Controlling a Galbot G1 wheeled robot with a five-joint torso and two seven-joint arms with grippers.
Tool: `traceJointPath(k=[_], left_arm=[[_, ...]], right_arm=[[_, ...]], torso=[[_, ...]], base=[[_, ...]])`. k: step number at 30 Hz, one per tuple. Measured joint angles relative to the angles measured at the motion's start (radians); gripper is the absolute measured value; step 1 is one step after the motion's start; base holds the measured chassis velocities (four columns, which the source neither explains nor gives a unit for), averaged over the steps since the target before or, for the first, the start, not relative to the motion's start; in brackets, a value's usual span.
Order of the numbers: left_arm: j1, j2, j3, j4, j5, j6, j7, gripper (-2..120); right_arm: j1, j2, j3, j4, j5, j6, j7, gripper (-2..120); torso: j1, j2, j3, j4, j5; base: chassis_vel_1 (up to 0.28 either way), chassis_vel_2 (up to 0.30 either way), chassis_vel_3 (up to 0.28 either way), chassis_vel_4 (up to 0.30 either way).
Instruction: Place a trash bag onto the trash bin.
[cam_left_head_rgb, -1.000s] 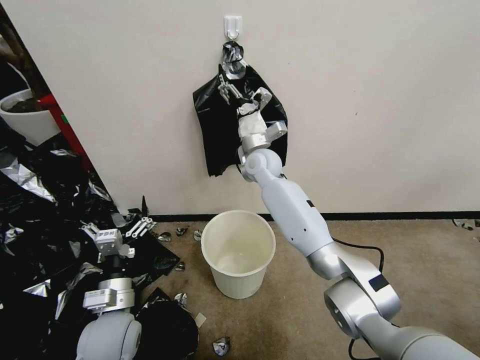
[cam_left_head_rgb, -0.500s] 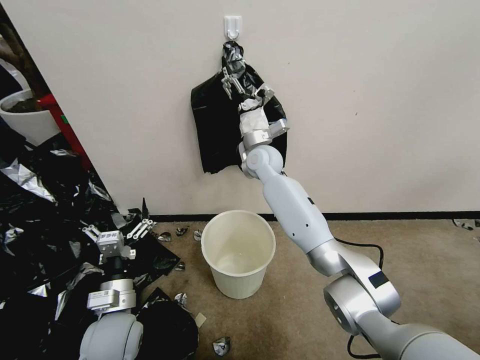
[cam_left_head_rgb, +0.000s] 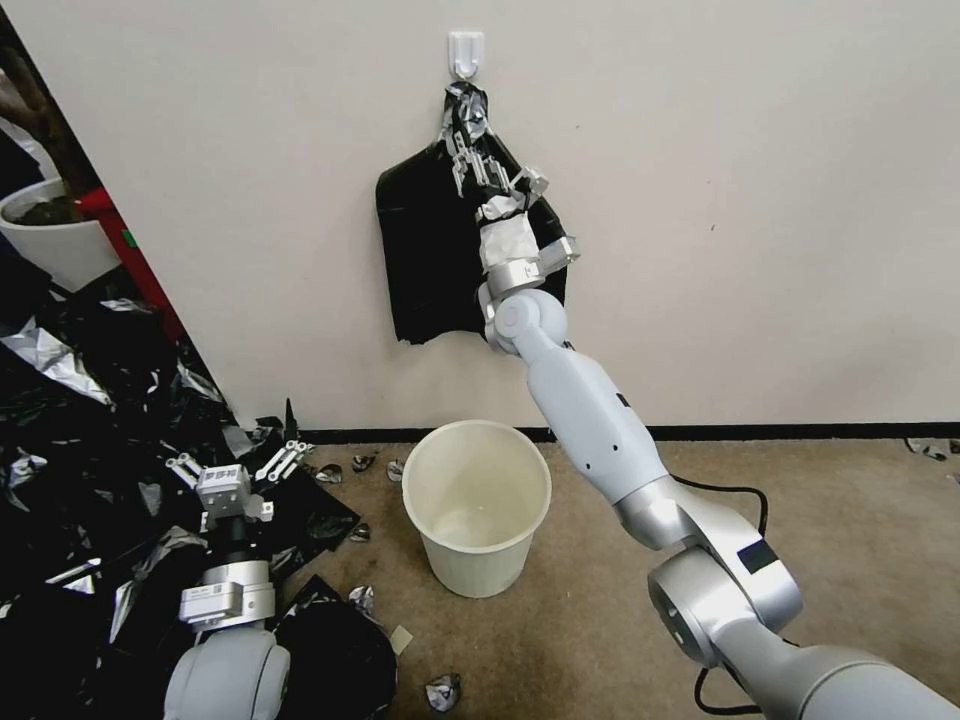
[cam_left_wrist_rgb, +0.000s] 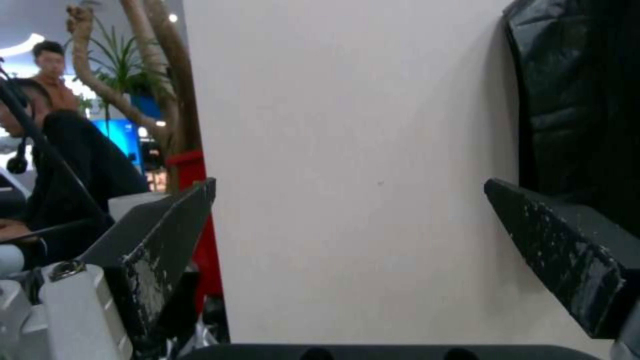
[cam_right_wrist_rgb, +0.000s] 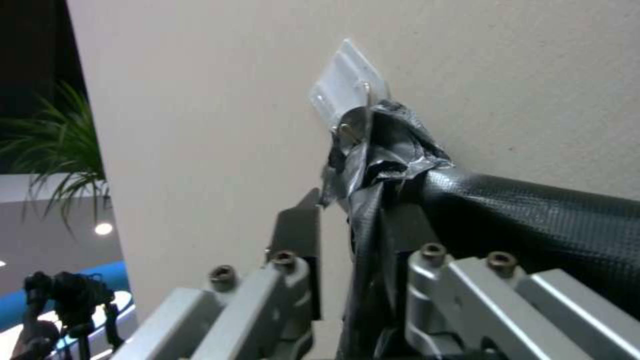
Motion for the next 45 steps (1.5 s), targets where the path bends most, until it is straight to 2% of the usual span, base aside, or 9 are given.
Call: traceJointPath(k=[5, 12, 15, 16, 24, 32, 41, 44, 45], left_arm=[[0.001, -0.003, 0.0, 0.007, 0.006, -0.005, -0.003, 100], [-0.004, -0.003, 0.001, 0.016, 0.007, -0.007, -0.005, 100], [-0.01, 0.0, 0.0, 0.027, 0.007, -0.01, -0.007, 100], [-0.01, 0.0, 0.0, 0.027, 0.007, -0.01, -0.007, 100], [-0.029, 0.012, -0.006, 0.052, 0.002, -0.012, -0.014, 100], [-0.047, 0.024, -0.02, 0.068, -0.005, -0.012, -0.019, 100], [-0.069, 0.036, -0.035, 0.086, -0.02, -0.012, -0.019, 100], [-0.076, 0.037, -0.037, 0.097, -0.021, -0.011, -0.019, 100], [-0.076, 0.037, -0.037, 0.097, -0.021, -0.011, -0.019, 100]], right_arm=[[-0.023, 0.0, 0.002, 0.005, 0.037, 0.003, -0.113, 0], [-0.05, 0.0, 0.006, 0.025, 0.081, 0.007, -0.237, 0], [-0.094, 0.0, 0.013, 0.071, 0.119, 0.006, -0.365, 0], [-0.094, 0.0, 0.013, 0.071, 0.119, 0.006, -0.365, 0], [-0.211, 0.0, 0.019, 0.152, 0.145, -0.028, -0.624, 0], [-0.3, -0.007, 0.034, 0.16, 0.136, -0.062, -0.844, 0], [-0.345, -0.015, 0.041, 0.161, 0.096, -0.106, -0.993, 0], [-0.354, -0.02, 0.056, 0.136, 0.065, -0.141, -1.115, 0], [-0.354, -0.02, 0.056, 0.136, 0.065, -0.141, -1.115, 0]], torso=[[0.0, 0.0, 0.0, 0.0001, 0.0], [0.0, 0.0, 0.0, 0.0, 0.0001], [0.0, 0.0, 0.0, 0.0, 0.0], [0.0, 0.0, 0.0, 0.0, 0.0], [0.0, 0.0, 0.0, 0.0, 0.0], [0.0, 0.0, 0.0, 0.0, -0.0001], [0.0, 0.0, 0.0, 0.0001, 0.0], [0.0, 0.0, 0.0, 0.0001, 0.0], [0.0, 0.0, 0.0, 0.0001, 0.0]], base=[[0.0, 0.0, 0.0, 0.0], [0.0, 0.0, 0.0, 0.0], [0.0, 0.0, 0.0, 0.0], [0.0, 0.0, 0.0, 0.0], [0.0, 0.0, 0.0, 0.0], [0.0, 0.0, 0.0, 0.0], [0.0, 0.0, 0.0, 0.0], [0.0, 0.0, 0.0, 0.0], [0.0, 0.0, 0.0, 0.0]])
